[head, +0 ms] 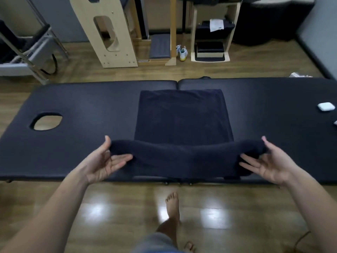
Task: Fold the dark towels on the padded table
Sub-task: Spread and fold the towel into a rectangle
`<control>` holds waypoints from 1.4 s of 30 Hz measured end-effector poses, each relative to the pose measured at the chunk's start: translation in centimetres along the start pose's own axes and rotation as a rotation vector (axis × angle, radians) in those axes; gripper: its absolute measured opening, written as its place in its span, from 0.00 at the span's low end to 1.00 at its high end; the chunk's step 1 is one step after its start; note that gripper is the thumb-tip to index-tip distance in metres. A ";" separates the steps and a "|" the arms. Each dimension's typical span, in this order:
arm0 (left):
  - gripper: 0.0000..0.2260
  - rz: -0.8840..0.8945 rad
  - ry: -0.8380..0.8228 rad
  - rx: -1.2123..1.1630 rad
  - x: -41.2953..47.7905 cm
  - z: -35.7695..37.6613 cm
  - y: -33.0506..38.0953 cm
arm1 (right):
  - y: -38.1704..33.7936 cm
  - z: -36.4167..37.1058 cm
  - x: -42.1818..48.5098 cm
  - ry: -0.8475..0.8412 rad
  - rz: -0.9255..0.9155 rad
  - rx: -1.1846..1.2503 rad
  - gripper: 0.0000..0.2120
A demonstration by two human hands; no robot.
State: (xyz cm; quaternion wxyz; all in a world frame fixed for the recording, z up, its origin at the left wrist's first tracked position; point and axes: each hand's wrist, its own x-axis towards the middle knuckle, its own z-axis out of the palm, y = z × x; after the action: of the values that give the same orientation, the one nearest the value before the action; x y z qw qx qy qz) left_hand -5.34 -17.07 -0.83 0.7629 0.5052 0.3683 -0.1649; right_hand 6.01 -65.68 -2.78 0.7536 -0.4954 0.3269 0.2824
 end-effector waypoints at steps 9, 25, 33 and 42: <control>0.24 0.060 0.085 0.367 13.0 1.6 1.7 | -0.2 3.8 11.1 0.220 -0.129 -0.760 0.18; 0.15 0.195 0.422 0.557 13.1 2.7 -4.2 | 4.4 2.9 12.0 0.460 -0.196 -1.113 0.25; 0.21 0.428 0.539 0.844 11.1 1.5 -6.6 | 5.1 2.6 9.3 0.523 -0.459 -1.034 0.28; 0.46 0.447 0.134 1.631 9.7 -0.4 -11.1 | 11.4 0.9 6.1 0.199 -0.389 -1.910 0.45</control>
State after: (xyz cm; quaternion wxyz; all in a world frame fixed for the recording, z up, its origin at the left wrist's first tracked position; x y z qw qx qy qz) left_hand -5.88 -20.33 -15.18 0.1510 0.9668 0.0699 -0.1940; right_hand 1.51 -60.23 -13.66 0.0378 -0.9638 -0.0645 0.2560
